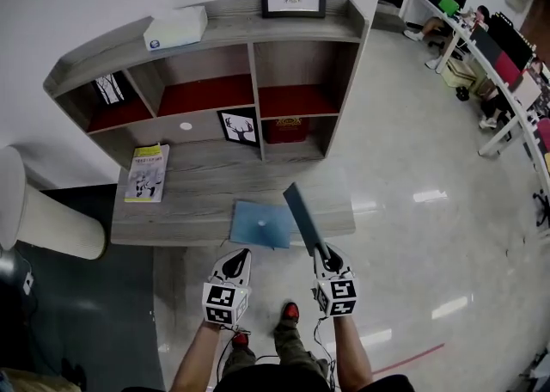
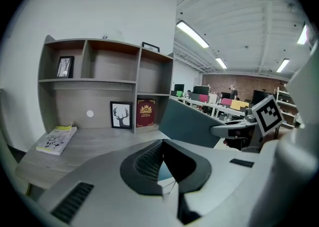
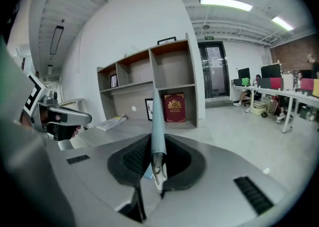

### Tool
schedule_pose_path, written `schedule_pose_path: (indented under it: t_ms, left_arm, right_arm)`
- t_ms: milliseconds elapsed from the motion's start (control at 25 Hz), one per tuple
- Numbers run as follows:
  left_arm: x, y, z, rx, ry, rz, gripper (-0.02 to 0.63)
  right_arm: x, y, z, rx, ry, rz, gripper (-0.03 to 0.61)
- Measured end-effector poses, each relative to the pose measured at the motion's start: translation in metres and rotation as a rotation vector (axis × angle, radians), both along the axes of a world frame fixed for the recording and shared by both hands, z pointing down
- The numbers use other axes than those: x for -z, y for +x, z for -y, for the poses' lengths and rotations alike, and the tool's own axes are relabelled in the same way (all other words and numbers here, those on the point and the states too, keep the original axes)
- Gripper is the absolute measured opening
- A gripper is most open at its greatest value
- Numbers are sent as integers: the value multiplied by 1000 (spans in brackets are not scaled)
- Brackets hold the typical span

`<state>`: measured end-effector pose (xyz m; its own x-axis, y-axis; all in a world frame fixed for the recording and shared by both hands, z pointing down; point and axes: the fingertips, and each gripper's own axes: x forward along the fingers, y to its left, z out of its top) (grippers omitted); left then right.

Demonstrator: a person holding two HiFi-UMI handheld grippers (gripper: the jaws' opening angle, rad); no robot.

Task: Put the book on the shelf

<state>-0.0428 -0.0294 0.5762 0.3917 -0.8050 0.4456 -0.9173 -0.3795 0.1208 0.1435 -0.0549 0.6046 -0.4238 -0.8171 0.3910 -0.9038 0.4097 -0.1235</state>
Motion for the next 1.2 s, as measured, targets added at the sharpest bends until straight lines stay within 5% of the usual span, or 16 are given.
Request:
schedule_pose_path:
  t_ms: [400,1200]
  left_arm:
    - [44,13,-13,-9,67,-5,8]
    - [111,-14,-17,151,211,-6,8]
  right_arm:
    - [58,8,-20,2,91,79,71]
    - [145,-26,-18,195,301,128,71]
